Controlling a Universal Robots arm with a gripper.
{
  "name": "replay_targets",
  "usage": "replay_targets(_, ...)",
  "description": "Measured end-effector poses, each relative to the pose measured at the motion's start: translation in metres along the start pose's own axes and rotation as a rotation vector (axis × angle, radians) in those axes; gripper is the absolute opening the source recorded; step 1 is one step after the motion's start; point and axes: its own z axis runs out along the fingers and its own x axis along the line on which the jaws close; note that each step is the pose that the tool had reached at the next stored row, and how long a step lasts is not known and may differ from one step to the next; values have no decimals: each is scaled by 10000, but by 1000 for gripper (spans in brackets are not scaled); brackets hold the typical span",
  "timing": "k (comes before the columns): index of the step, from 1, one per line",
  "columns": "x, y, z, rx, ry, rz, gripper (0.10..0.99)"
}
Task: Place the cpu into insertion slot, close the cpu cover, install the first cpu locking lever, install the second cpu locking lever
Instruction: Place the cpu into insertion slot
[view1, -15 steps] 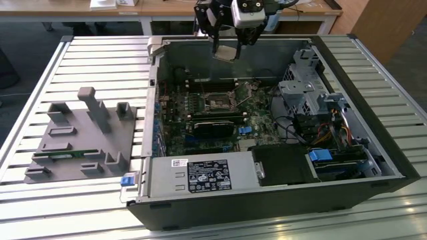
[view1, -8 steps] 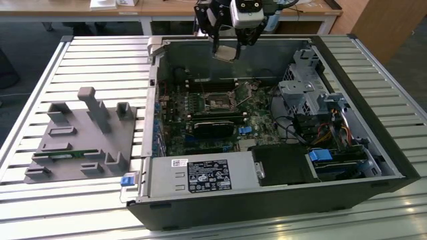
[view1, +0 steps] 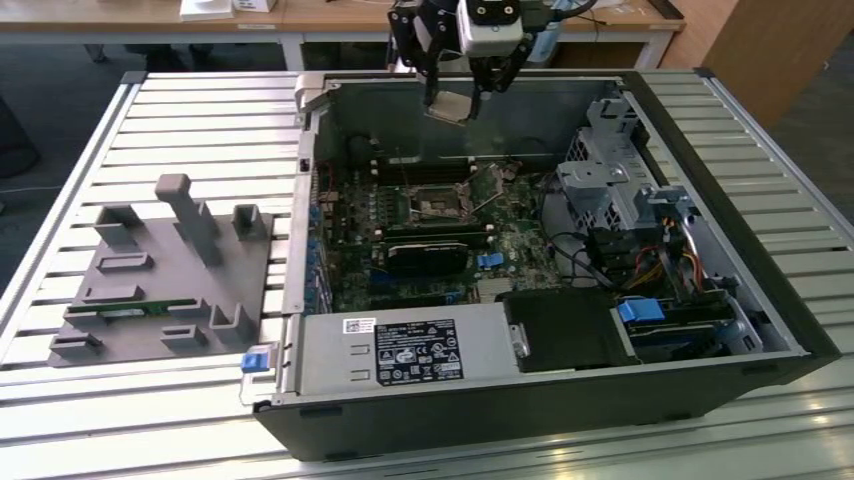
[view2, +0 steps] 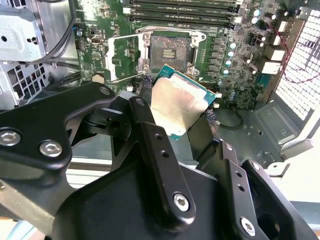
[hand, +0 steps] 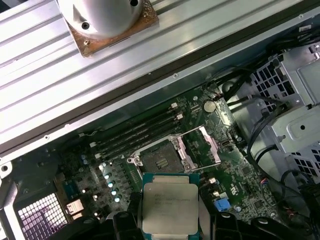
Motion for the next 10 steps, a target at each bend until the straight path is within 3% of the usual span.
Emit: replay_targets(10,10,-1,4,-6,-33,360,537)
